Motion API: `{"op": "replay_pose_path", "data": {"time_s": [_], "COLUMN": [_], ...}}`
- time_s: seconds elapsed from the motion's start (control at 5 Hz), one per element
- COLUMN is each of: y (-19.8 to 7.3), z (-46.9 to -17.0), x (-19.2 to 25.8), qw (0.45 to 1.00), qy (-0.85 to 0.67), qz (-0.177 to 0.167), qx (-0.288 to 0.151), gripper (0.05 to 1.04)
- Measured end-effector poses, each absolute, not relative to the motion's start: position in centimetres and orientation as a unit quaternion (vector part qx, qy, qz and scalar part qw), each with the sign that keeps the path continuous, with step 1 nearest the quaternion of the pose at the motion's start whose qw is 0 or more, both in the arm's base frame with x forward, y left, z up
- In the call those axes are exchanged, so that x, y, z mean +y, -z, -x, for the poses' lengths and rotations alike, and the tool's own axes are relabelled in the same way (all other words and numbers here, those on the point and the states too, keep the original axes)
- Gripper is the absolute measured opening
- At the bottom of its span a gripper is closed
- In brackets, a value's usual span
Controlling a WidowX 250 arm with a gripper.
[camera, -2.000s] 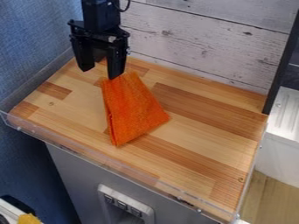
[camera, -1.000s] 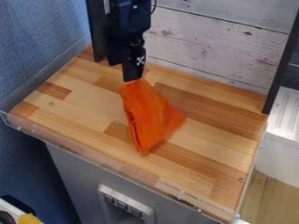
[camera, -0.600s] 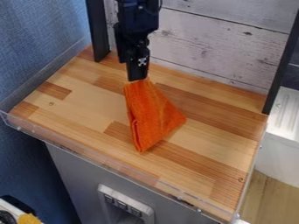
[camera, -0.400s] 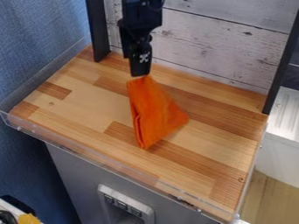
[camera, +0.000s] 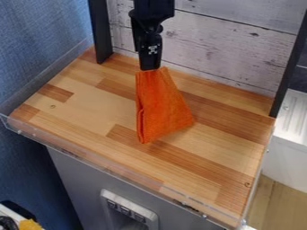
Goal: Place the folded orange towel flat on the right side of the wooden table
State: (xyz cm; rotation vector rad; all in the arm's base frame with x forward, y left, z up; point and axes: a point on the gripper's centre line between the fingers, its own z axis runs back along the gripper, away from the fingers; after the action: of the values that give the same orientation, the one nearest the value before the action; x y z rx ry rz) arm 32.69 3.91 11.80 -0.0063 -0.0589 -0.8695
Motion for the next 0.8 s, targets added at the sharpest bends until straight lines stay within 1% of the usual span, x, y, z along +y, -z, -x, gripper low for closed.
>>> {"op": "replay_pose_path", "data": {"time_s": [0.4,0.6,0.8], "y": [-9.4,-7.9,-6.0], "z": [-33.1,-33.5,-34.0], "x": [4.0,4.1,4.3], "qw": [0.902,0.902,0.903], "qy": [0.431,0.43,0.428], "qz": [0.027,0.033,0.032], "qx": [-0.012,-0.002,0.009], "gripper": [0.372,0.157,0.068]}}
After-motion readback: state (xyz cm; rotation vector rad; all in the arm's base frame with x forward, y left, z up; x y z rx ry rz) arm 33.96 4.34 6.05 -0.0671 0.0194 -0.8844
